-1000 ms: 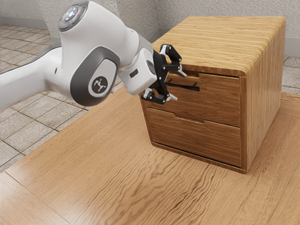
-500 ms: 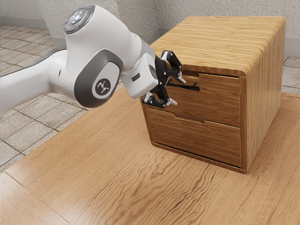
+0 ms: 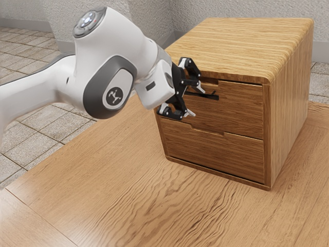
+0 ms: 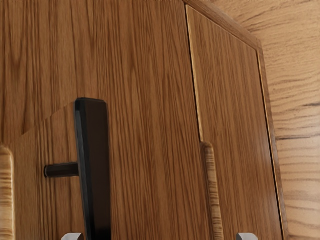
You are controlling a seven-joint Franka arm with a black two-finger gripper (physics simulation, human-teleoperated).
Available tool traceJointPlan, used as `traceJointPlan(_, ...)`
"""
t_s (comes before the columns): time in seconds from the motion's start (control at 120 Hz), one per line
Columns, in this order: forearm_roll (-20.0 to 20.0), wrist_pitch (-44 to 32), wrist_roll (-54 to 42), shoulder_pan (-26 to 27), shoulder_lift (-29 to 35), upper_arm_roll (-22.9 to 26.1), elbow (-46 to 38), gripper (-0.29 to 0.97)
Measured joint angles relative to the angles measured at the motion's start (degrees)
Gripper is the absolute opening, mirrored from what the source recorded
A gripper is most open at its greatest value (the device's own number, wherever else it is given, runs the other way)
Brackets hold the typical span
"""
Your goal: Pull the drawer handle with one arm to open the drawer
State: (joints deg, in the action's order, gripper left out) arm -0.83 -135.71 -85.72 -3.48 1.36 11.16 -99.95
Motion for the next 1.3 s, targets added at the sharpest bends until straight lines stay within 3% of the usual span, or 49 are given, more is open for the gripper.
traceJointPlan(0.958,-0.1,0.5,0.0,0.8,1.0,-0.2,-0.2,0.11)
traceJointPlan(1.3,-0.1,1.6,0.0,0.1,2.1,-0.5,-0.7,0.1)
